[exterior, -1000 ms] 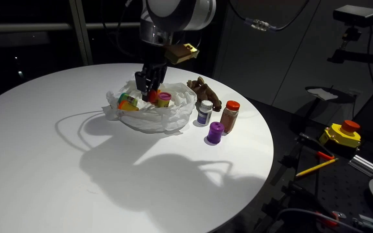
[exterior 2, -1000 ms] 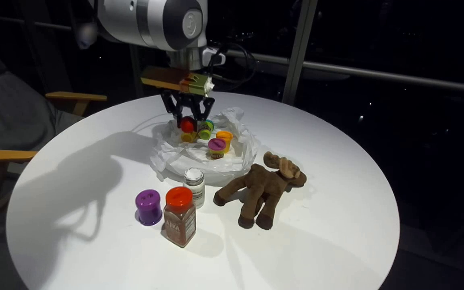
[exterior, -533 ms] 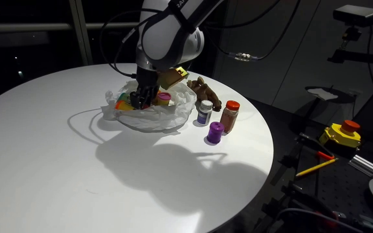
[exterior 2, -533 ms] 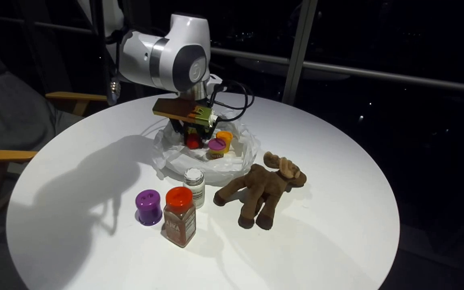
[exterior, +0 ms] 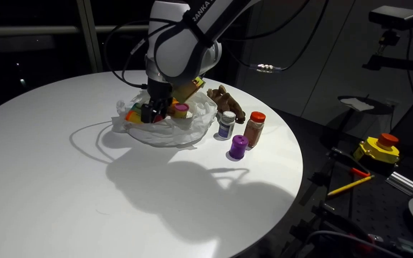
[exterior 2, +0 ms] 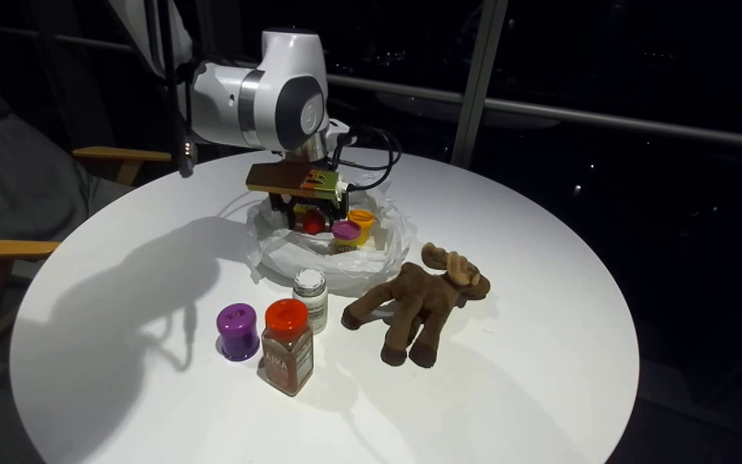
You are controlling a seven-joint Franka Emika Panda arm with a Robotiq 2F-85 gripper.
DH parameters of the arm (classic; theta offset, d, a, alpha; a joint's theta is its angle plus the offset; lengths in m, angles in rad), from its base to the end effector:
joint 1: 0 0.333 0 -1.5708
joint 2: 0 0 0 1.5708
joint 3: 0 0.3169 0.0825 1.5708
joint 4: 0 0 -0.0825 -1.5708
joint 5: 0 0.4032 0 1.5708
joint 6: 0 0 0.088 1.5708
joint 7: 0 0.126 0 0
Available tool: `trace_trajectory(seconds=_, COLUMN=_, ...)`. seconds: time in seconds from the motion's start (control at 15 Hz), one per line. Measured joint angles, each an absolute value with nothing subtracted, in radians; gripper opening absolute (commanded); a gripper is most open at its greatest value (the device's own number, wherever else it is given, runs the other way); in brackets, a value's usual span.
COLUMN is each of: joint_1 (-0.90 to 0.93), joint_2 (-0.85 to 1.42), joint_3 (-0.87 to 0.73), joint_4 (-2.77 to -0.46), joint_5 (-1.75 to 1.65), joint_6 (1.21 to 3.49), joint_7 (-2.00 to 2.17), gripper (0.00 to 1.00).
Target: Put all the objects on the table into the plastic bag.
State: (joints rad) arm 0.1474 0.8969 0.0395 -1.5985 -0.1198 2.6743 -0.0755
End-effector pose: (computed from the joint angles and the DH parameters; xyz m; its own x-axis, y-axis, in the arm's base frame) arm 0.7044 0.1328 0.0861 0.9244 0.3393 0.1741 0.3349 -0.9407 0.0546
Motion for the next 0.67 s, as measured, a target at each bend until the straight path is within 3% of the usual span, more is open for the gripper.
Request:
trace_trajectory(seconds=0.47, joint_1=0.182, joint_2=0.705, joint_3=0.014, joint_4=-1.711, joint_5=-0.147, joint_6=2.687, joint_7=-0.055, gripper=1.00)
trace_trajectory(seconds=0.67, joint_1=0.189, joint_2=0.559, joint_3=0.014, joint_4=-1.766, joint_5=-0.147, joint_6=2.590, joint_7=-0.008, gripper=1.00)
